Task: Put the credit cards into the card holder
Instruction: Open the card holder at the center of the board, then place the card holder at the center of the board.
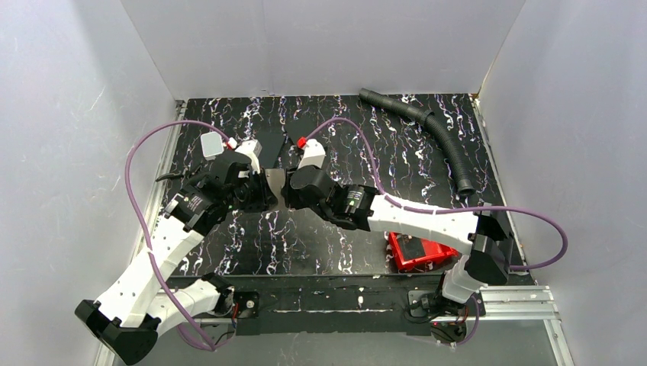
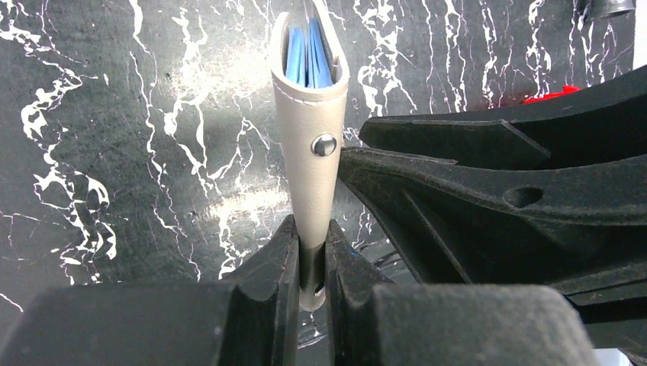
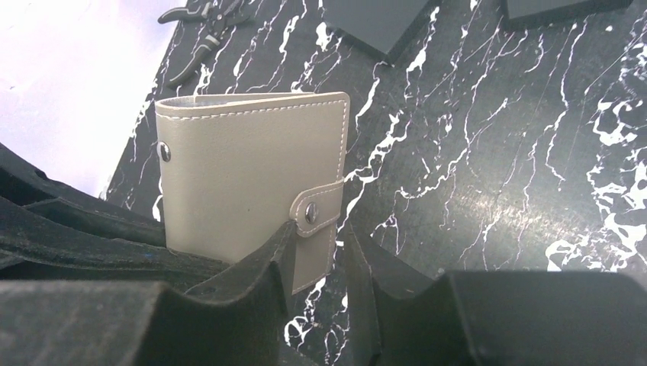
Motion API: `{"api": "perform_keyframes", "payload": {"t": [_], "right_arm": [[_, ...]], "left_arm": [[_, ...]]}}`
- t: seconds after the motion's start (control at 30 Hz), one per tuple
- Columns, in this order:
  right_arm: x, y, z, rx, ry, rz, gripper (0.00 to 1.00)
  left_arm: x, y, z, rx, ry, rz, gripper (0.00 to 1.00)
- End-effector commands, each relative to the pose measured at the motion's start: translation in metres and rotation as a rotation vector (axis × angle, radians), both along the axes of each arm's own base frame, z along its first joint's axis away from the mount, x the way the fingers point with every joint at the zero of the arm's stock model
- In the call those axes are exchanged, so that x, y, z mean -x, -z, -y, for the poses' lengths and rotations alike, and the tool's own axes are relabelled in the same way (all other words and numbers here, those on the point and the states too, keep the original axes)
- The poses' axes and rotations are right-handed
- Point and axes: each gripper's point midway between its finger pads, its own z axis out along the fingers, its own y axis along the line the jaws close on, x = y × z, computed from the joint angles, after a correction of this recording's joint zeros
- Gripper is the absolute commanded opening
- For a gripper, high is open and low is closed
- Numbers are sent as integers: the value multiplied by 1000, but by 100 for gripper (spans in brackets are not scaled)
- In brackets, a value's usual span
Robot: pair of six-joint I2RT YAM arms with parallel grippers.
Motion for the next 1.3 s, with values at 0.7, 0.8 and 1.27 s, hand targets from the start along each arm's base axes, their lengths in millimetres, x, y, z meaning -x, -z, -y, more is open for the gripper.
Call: {"api": "perform_keyframes", "payload": {"t": [0.7, 0.8, 1.27], "right_arm": [[-51, 19, 41, 215, 215, 262, 1], [-61, 28, 66, 152, 294, 198, 1], [-25, 5, 92, -128, -275, 49, 43]], "left_arm": [[8, -6, 0, 36, 5, 13, 0], [6, -5, -9, 32, -48, 46, 0], [14, -36, 22, 225, 121, 177, 0]]}}
